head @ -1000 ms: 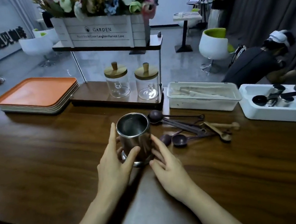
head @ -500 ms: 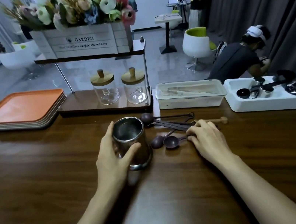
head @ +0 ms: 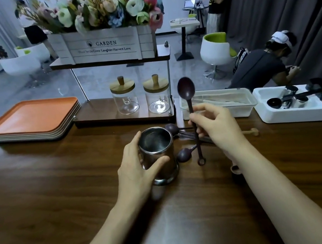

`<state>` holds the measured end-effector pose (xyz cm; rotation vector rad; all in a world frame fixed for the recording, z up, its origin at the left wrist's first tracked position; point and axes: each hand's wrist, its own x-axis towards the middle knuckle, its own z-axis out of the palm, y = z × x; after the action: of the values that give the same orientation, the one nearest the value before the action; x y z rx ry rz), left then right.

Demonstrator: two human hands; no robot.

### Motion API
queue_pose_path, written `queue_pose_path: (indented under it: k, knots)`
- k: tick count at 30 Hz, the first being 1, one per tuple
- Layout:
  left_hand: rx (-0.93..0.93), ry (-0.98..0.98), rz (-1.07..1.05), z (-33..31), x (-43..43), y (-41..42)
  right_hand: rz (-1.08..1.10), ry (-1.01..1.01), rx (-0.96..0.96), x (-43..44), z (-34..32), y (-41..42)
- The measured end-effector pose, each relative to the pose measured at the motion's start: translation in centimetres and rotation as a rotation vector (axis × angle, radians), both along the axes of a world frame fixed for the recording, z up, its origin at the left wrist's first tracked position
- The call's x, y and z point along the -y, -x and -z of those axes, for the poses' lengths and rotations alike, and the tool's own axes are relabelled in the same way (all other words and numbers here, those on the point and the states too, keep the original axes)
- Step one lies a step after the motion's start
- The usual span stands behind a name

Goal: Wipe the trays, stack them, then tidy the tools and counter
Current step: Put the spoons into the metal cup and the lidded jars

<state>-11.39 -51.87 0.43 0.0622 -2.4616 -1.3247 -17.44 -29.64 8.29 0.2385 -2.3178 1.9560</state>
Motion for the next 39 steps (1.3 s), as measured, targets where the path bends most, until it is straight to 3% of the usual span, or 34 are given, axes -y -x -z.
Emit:
queue_pose_path:
  k: [4, 9, 23, 34, 36, 39]
  knots:
    - [0.013, -0.016, 0.027, 0.0, 0.3, 0.1, 0.027, 0.222, -0.006, 1.0, -2.5, 0.1]
    - [0.057, -0.046, 0.057, -0.4, 0.3, 0.2, 0.066, 0.276, -0.036, 2.4, -3.5, 1.1]
    - [0.057, -0.073, 0.035, 0.0, 0.5, 0.7, -0.091, -0.079, -0.011, 4.7, 2.3, 1.6]
    - [0.015, -0.074, 0.030, 0.3, 0.3, 1.0, -0.102, 0.034, 0.066, 3.6, 5.3, 2.8]
    - [0.018, -0.080, 0.026, 0.3, 0.5, 1.2, -0.033, -0.062, 0.053, 2.1, 6.4, 3.2]
    - [0.015, -0.094, 0.024, 0.4, 0.5, 1.4, 0.045, -0.503, 0.018, -0.4, 7.8, 3.7]
